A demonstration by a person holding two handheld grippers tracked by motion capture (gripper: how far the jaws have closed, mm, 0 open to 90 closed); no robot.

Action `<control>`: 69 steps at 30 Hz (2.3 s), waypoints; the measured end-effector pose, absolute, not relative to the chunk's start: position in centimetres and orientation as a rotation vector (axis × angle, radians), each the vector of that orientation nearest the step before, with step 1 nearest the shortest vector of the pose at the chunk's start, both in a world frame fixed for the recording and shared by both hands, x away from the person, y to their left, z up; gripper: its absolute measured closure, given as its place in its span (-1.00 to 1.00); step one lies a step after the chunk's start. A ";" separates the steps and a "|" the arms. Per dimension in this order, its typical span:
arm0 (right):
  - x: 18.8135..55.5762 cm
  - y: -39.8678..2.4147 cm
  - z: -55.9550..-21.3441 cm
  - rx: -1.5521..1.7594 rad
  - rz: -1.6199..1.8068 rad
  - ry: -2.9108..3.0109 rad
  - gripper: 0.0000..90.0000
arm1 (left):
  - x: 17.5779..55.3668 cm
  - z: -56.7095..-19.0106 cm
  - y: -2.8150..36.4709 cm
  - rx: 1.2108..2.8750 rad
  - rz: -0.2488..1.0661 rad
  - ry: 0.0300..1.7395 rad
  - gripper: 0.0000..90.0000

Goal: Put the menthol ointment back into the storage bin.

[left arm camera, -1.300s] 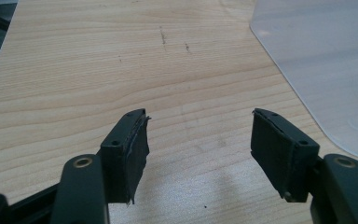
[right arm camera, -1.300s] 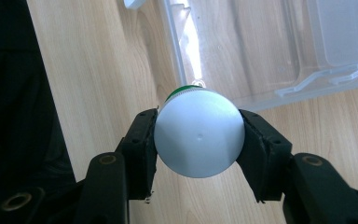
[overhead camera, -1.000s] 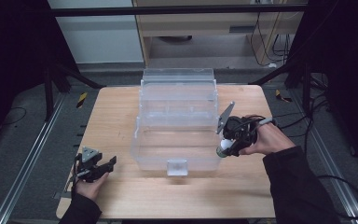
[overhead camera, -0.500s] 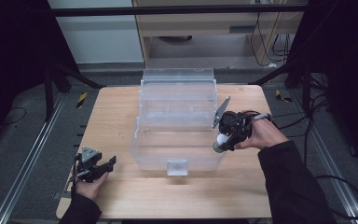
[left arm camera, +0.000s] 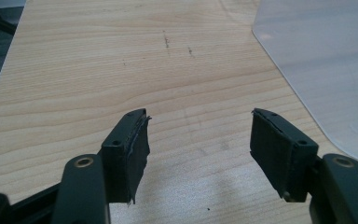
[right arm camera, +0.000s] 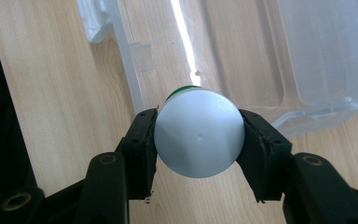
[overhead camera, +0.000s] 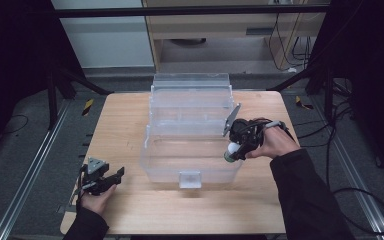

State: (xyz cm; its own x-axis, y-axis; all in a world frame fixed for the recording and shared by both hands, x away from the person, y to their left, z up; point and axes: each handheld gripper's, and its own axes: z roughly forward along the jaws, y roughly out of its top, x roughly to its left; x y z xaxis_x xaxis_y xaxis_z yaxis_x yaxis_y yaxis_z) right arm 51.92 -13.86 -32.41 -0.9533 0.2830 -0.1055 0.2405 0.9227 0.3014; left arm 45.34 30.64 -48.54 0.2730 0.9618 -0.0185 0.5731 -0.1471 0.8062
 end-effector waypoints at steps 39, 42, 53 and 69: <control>53.3 -13.3 -36.4 0.418 0.339 2.975 0.12 | 45.3 -48.5 30.7 1.823 0.685 1.390 -0.18; 53.3 -13.3 -36.6 0.422 0.335 2.980 0.12 | 45.3 -48.5 30.7 1.822 0.686 1.391 -0.18; 53.4 -13.1 -37.2 0.410 0.316 2.990 0.11 | 45.3 -48.5 30.7 1.822 0.685 1.391 -0.18; 53.4 -12.9 -37.6 0.407 0.287 3.002 0.11 | 45.3 -48.5 30.7 1.822 0.682 1.391 -0.18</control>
